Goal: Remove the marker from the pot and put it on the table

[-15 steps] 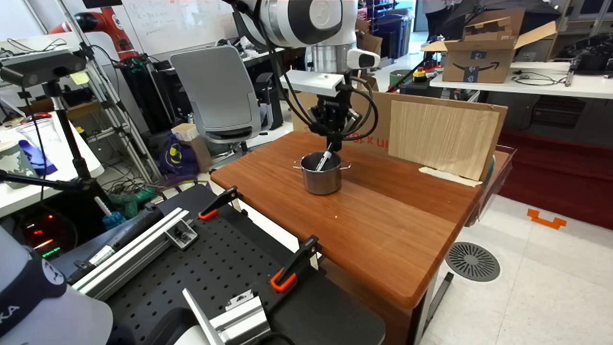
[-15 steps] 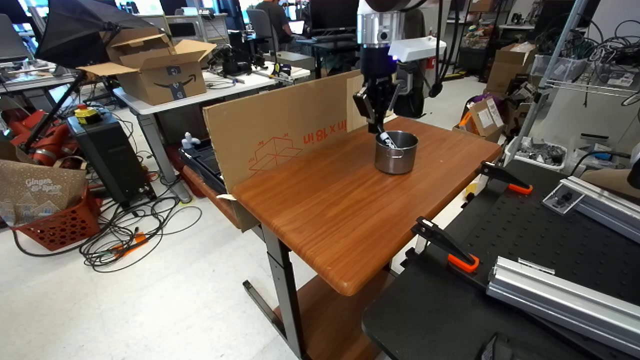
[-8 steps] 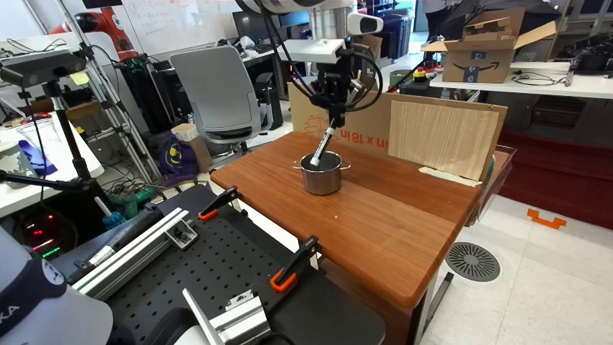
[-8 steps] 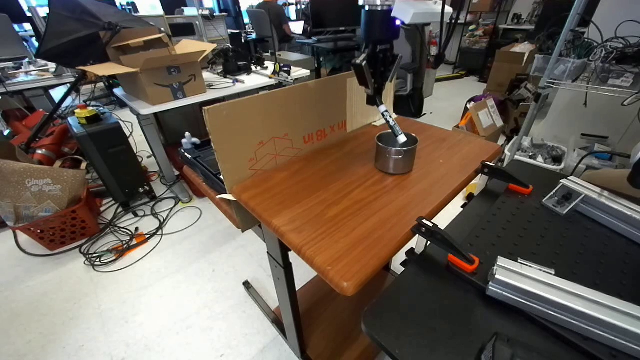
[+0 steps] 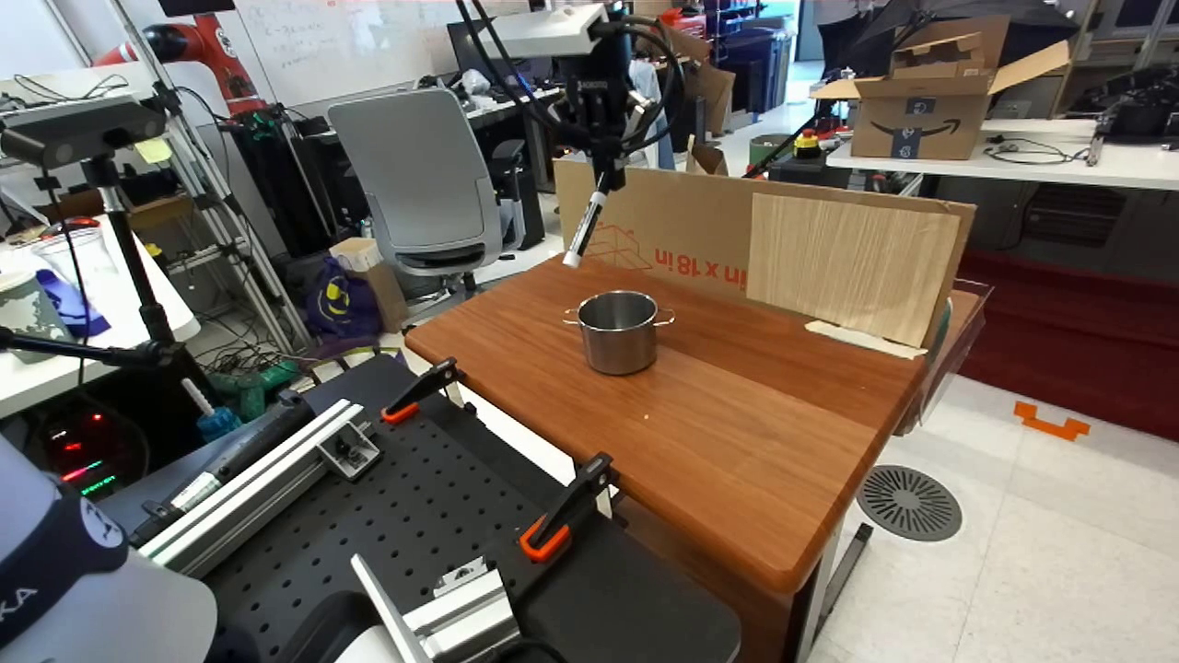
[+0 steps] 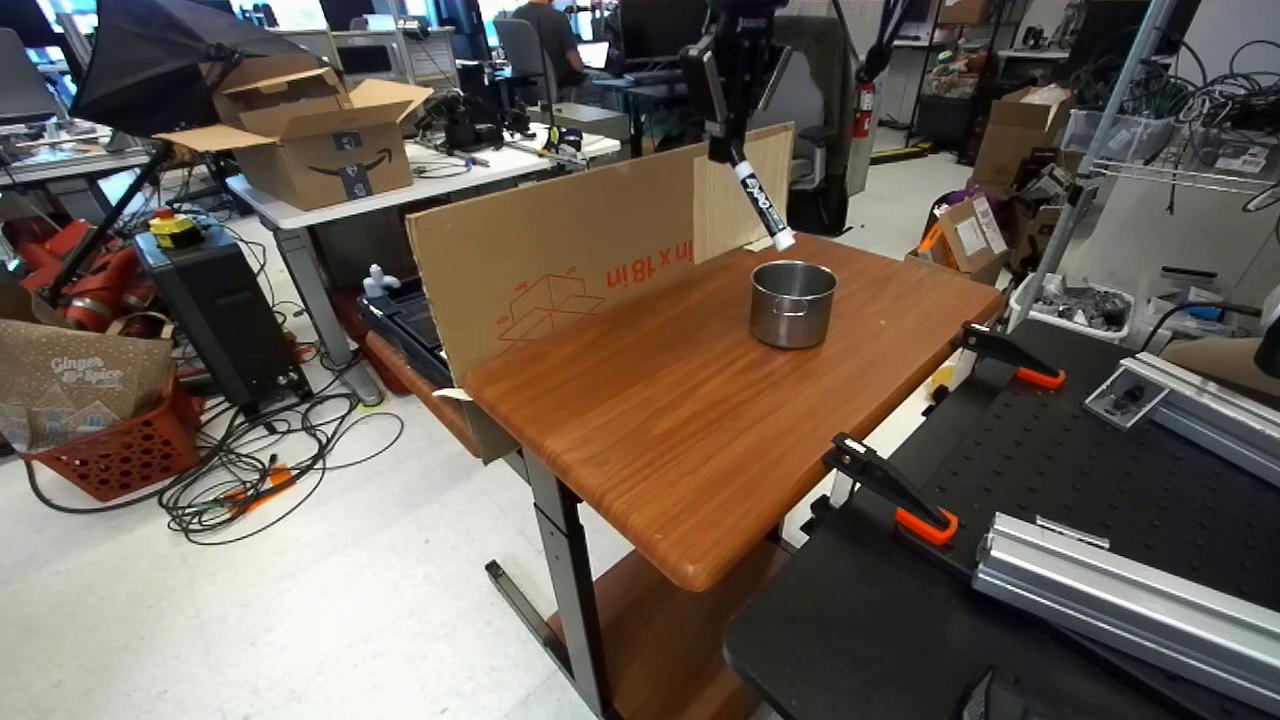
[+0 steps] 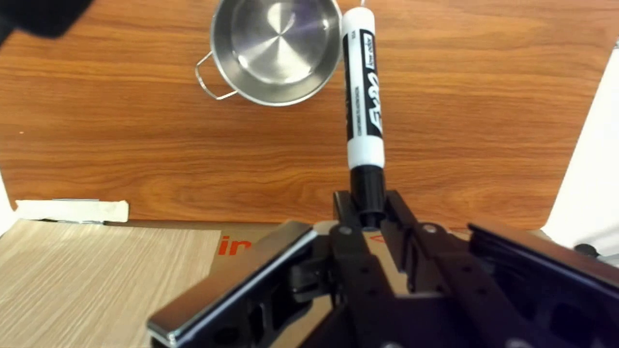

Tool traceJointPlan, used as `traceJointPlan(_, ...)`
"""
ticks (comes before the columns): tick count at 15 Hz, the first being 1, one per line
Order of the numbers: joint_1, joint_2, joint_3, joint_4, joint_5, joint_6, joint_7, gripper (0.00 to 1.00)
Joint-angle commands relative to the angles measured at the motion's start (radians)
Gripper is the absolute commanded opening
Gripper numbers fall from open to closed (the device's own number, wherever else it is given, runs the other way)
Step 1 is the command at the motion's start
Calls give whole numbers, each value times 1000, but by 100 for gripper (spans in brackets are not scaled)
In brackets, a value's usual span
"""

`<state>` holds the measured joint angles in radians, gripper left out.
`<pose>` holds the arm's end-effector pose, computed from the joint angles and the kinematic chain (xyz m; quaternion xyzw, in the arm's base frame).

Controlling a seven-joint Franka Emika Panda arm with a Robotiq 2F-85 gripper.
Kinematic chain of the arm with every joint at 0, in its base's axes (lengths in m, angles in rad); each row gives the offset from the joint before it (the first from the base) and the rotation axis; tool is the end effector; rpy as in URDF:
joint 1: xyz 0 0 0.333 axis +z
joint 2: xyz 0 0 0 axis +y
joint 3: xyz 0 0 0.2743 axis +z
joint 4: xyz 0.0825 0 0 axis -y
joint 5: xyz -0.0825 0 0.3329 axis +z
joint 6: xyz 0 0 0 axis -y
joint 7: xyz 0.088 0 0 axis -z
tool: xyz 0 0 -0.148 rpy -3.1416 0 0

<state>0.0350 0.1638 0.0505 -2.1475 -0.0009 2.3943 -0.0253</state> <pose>0.5256 0.0450 0.2864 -0.9976 -0.0551 -0.0415 0.0050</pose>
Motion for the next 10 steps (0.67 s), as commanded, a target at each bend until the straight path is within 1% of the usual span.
traceJointPlan(1,43,33,22,-2,-18,1,56,5)
traceJointPlan(4,92,93,42,11,-43,3,106,5)
traceJointPlan(5,105,131,47,28,-46,7,111,5)
traceJointPlan(10,151,255,41,93,-70,15,135,5)
